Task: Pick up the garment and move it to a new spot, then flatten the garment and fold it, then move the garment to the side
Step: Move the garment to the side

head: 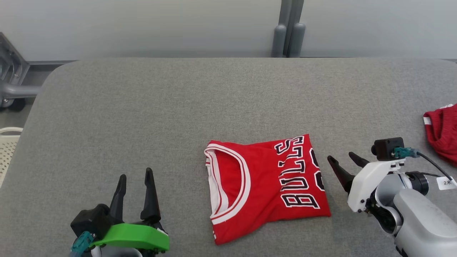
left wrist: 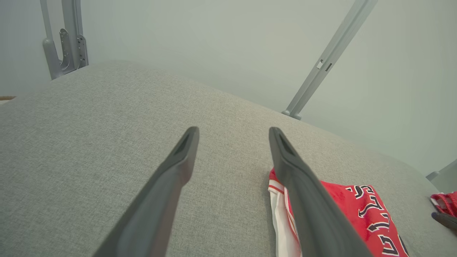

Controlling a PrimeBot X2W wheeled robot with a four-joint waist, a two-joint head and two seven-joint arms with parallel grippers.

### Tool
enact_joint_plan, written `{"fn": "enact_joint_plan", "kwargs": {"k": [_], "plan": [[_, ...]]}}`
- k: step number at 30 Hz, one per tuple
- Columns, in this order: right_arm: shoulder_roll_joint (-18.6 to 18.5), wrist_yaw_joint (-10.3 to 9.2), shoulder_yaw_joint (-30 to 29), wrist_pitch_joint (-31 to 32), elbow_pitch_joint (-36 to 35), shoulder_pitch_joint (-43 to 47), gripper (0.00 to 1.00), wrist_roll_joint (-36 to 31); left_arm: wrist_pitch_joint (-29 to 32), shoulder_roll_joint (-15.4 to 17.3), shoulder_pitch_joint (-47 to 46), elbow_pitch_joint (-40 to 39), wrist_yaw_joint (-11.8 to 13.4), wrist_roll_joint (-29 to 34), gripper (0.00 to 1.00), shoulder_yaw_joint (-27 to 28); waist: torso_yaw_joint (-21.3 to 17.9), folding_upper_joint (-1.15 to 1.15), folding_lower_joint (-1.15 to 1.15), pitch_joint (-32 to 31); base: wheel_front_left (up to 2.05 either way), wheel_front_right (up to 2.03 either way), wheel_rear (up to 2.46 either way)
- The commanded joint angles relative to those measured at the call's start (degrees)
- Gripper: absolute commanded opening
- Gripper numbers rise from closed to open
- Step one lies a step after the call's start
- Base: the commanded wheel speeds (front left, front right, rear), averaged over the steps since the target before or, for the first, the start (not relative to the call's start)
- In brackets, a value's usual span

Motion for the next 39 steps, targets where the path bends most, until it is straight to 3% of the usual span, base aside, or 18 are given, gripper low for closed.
{"fn": "enact_joint_plan", "kwargs": {"k": [1,12,21,22,24,27,39], "plan": [[-0.9,0.00,0.6,1.3,-0.1,-0.5,1.00,1.7,-0.3,0.2,-1.1,-0.2,-0.2,0.2,1.00,-0.1,1.5,0.00,0.00,1.5,0.00,0.00,0.00],[-5.4,0.00,5.2,9.1,2.0,-3.5,1.00,13.9,-0.7,0.1,-3.7,0.0,-0.5,1.0,1.00,-0.3,6.9,0.00,0.00,6.7,0.00,0.00,0.00],[-6.5,0.00,9.7,11.5,4.2,-5.5,1.00,20.4,-0.9,-0.4,-4.7,0.4,-0.8,1.3,1.00,-0.1,9.5,0.00,0.00,8.7,0.00,0.00,0.00],[-6.5,0.00,10.2,11.4,4.3,-5.7,0.60,20.8,-0.9,-0.4,-4.7,0.5,-0.8,1.3,1.00,0.0,9.6,0.00,0.00,8.8,0.00,0.00,0.00],[-6.6,0.00,11.4,11.0,4.2,-6.3,0.31,21.4,-1.0,-0.5,-4.8,0.5,-0.8,1.3,1.00,0.1,9.6,0.00,0.00,8.9,0.00,0.00,0.00],[-7.4,0.00,13.2,9.8,3.6,-7.2,0.00,21.8,-1.1,-0.6,-5.0,0.6,-0.7,1.3,1.00,0.3,9.3,0.00,0.00,8.8,0.00,0.00,0.00],[-11.9,-0.04,17.5,6.5,2.1,-12.0,0.00,22.9,-1.2,0.0,-5.6,0.1,-1.3,2.4,1.00,0.0,3.3,0.00,0.00,8.2,0.00,0.00,0.00]]}}
